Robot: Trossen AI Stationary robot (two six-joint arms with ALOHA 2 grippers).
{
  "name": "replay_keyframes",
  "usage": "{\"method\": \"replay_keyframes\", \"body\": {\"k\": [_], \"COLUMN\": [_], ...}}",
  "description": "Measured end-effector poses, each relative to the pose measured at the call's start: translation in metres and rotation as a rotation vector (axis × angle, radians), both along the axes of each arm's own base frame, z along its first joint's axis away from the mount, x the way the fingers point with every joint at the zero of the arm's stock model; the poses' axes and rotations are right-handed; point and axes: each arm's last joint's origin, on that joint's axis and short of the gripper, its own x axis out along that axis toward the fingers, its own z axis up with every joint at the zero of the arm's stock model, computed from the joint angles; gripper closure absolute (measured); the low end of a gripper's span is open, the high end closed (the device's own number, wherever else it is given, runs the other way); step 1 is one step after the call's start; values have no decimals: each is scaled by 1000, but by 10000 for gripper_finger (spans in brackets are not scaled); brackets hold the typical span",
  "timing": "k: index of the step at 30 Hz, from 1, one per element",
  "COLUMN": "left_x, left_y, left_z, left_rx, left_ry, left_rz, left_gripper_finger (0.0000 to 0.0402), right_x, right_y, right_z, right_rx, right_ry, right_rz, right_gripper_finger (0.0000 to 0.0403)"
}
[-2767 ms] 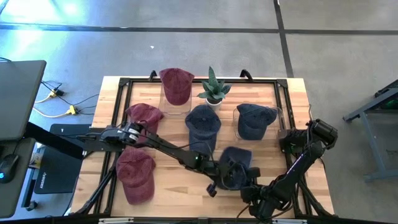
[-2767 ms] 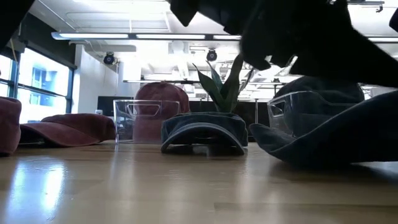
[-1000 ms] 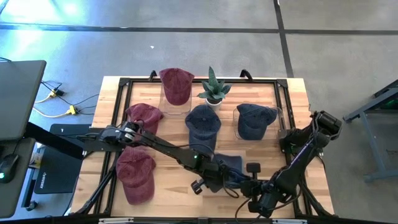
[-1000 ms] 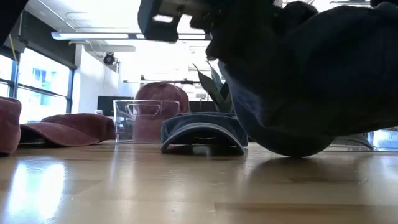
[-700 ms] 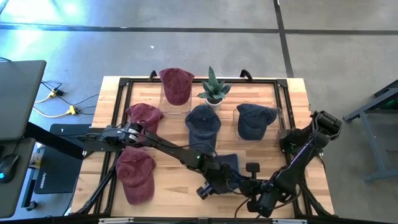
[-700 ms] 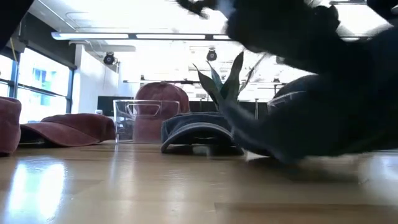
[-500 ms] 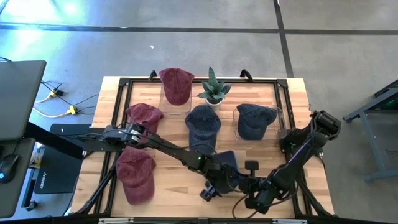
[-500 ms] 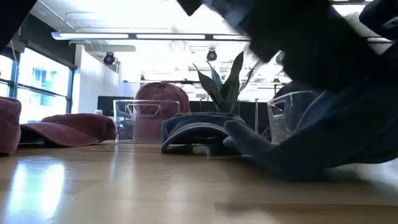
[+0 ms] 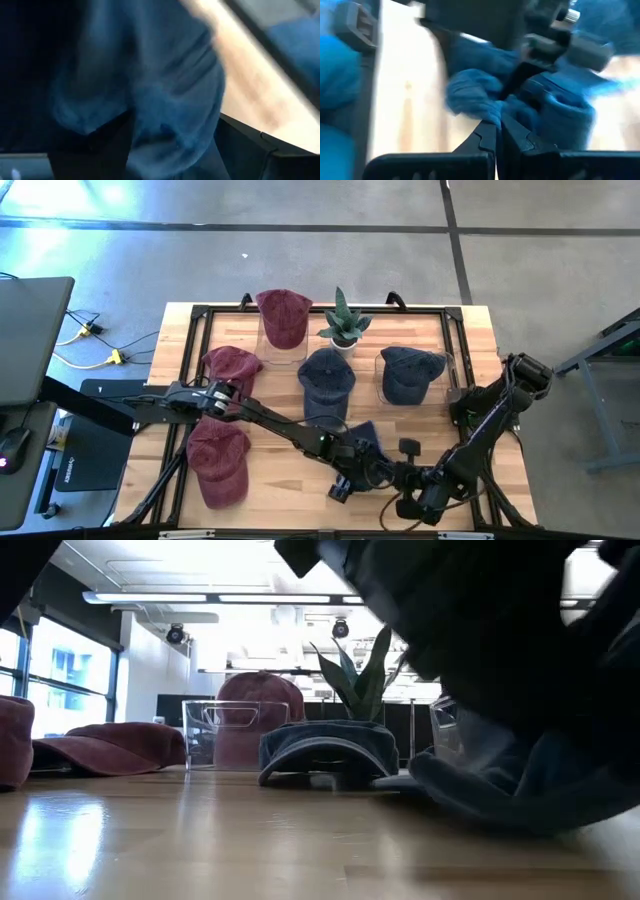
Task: Pick & Place hat
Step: Put the bottom blue cap into the right transparent bin
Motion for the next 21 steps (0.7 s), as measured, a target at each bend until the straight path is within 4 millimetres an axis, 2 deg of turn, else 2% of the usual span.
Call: {"method": "replay_keyframes", "body": {"k": [5, 9, 15, 18, 21], "left_x": [-6, -12, -21, -24, -29], "left_y": [8, 23, 50, 52, 37], "left_z": [-5, 9, 34, 43, 41], "left_rx": [130, 218, 288, 293, 300], "left_ry": [66, 89, 150, 145, 151], "left_rz": [-28, -27, 16, 19, -20], "left_gripper_finger": [142, 142, 142, 142, 142], "right_x": [-7, -6, -3, -2, -3], "right_y": [17, 26, 19, 15, 12], "right_z": [4, 4, -13, -18, -22], "right_rx": [151, 203, 231, 212, 194], "right_ry": [-43, -116, -123, -131, -137], "right_rz": [-1, -25, -98, -117, -126], "right_gripper_finger": [397, 400, 398, 400, 399]}}
